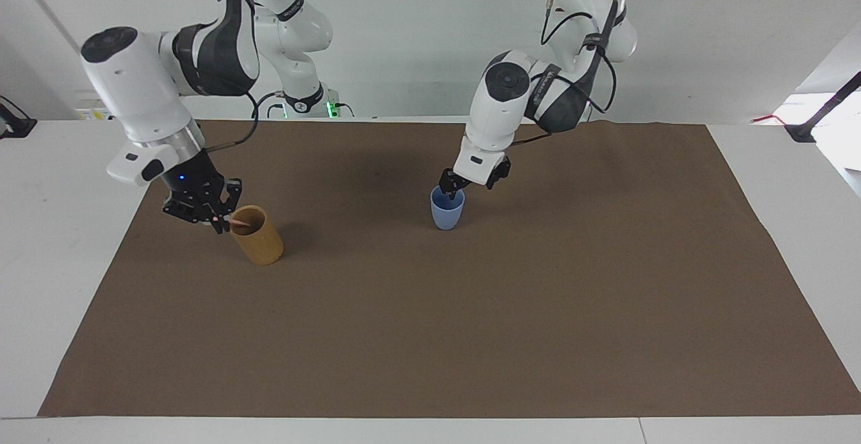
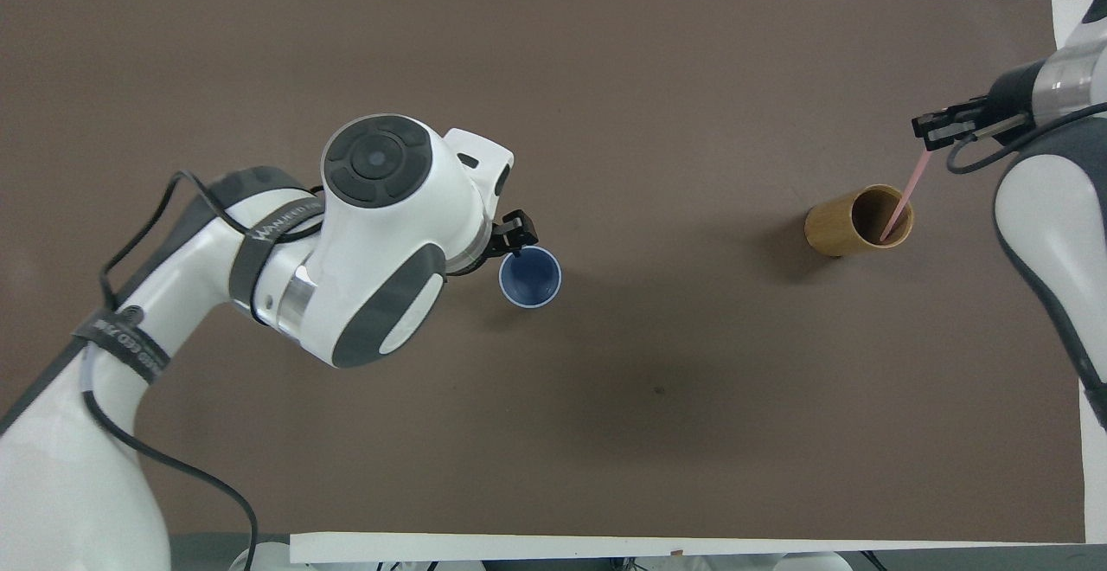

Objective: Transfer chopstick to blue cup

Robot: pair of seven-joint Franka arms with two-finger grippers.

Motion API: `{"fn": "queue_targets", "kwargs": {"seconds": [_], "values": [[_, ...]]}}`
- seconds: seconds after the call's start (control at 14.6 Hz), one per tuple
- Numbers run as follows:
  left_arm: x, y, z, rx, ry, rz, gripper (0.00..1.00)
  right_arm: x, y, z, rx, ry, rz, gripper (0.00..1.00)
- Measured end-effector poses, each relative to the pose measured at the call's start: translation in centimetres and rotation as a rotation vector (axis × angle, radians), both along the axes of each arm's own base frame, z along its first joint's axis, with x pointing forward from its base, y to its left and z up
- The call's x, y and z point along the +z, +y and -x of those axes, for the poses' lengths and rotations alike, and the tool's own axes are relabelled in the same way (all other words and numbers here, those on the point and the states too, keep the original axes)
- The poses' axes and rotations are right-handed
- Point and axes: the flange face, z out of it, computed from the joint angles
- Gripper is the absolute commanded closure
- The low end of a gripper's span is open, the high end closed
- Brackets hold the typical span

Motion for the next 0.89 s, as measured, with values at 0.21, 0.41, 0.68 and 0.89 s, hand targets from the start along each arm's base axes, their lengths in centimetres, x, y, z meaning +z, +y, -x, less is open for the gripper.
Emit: {"fn": "queue_targets", "kwargs": {"seconds": [0.21, 0.41, 0.68, 0.89], "values": [[5.9, 11.1, -4.4, -0.053, -0.028, 0.013, 0.0, 9.6, 3.4, 2.3, 0.076, -0.043, 0.003, 0.99], [7.9, 26.9, -8.8, -0.174, -0.097, 0.006, 0.0, 16.0, 9.5, 4.2, 0.122, -0.079, -0.018, 0.99], [7.4, 37.2, -10.2, -0.27, -0.131, 0.003, 0.0, 14.3, 20.1, 5.7, -0.05, 0.0, -0.098, 0.99], [8.0, 35.1, -10.0, -0.238, -0.109, 0.005, 0.0, 11.8, 27.7, 8.5, -0.167, 0.034, -0.151, 0.98]]}}
